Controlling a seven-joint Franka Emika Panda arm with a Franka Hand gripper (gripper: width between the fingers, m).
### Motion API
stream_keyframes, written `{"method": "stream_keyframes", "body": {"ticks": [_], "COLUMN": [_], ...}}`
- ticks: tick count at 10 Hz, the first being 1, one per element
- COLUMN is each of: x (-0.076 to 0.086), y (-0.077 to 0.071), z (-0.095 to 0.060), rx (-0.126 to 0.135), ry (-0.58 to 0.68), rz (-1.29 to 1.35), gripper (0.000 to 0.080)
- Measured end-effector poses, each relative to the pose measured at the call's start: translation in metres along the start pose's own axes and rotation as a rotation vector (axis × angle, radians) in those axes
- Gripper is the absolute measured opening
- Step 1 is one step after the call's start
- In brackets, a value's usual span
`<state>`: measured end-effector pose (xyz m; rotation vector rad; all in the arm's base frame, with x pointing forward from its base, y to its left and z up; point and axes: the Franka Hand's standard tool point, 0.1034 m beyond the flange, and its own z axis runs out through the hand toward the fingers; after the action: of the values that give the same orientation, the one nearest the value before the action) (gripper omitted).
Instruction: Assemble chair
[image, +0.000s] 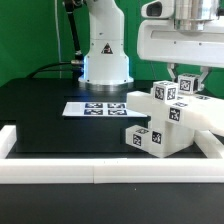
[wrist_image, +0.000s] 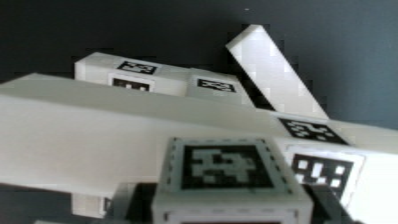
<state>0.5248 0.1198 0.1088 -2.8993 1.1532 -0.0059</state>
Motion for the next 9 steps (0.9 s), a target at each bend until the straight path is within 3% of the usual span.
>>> {"method": "stream_keyframes", "body": {"ticks": [9], "x": [-0.0045], "y": [-0.004], "z": [0.0003], "rx": [0.01], "ry": [-0.009], "rz": [0.506], "gripper": [0.0271]}}
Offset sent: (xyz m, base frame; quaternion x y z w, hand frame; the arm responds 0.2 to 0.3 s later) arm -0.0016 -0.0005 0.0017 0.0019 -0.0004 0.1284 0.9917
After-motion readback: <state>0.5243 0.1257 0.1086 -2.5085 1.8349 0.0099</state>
